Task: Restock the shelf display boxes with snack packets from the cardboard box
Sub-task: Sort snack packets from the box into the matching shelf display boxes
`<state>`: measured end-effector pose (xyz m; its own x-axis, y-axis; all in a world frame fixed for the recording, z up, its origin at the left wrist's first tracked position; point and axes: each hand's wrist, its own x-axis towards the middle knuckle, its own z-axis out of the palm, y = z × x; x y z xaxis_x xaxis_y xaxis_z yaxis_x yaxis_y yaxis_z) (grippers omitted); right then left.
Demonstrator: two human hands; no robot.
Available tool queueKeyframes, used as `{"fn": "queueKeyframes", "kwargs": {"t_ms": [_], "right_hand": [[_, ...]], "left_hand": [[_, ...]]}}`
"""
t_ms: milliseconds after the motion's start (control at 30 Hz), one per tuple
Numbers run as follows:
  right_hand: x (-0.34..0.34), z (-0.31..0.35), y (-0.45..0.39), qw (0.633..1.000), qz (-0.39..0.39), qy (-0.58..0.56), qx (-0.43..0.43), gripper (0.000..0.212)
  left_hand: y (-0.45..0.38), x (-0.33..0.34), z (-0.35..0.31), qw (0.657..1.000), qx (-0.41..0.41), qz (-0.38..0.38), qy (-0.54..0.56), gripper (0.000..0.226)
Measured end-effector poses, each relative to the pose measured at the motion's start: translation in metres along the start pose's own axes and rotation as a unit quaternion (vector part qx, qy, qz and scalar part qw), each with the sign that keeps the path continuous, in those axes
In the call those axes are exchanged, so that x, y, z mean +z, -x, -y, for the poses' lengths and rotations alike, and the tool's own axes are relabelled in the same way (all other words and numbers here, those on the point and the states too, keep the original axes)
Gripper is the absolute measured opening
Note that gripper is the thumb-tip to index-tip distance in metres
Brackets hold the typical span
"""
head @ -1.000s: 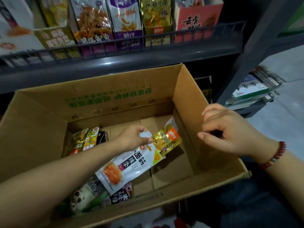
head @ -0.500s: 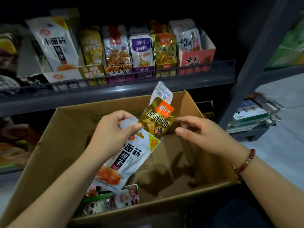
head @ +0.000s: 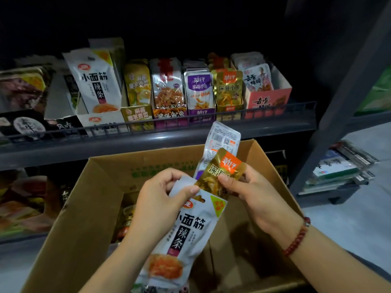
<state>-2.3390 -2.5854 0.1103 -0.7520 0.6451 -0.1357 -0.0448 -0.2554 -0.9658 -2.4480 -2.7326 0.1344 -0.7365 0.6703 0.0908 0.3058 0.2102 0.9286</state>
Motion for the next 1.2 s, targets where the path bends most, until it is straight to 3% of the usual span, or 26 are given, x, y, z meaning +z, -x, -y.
{"fn": "queueKeyframes", "kwargs": {"t_ms": [167,400,467,567,700,933,1100,1200], "right_hand": [[-0.005,0.008,-0.007,0.991,-0.055,-0.108,-0.049,0.03],[-0.02,0.024,-0.004,0.99,-0.034,-0.134,-0.04,0.051],[-0.014,0.02,0.001,0.997,0.022,-0.079,-0.008,0.051],[-0.001,0.01,0.007,0.997,0.068,-0.017,0.027,0.043],[0.007,0.002,0.009,0.997,0.077,0.003,0.03,0.064],[0.007,0.006,0.01,0.999,0.045,-0.01,0.004,0.035],[0.011,0.006,0.01,0.997,0.036,0.066,-0.011,0.041],[0.01,0.007,0.01,0.996,0.028,0.086,-0.013,0.044]], "left_hand": [[-0.006,-0.011,0.0,0.996,-0.069,-0.044,0.02,0.008],[-0.01,-0.024,-0.002,0.977,-0.136,-0.117,0.117,0.013],[-0.01,-0.022,-0.003,0.956,-0.177,-0.102,0.208,0.016],[-0.011,-0.018,-0.008,0.9,-0.227,-0.036,0.371,0.023],[-0.01,-0.015,-0.015,0.841,-0.265,0.034,0.471,0.032],[-0.003,-0.01,-0.013,0.89,-0.237,0.124,0.368,0.043],[-0.003,-0.004,-0.005,0.914,-0.211,0.076,0.339,0.044],[-0.001,-0.004,-0.004,0.921,-0.195,0.088,0.325,0.045]]}}
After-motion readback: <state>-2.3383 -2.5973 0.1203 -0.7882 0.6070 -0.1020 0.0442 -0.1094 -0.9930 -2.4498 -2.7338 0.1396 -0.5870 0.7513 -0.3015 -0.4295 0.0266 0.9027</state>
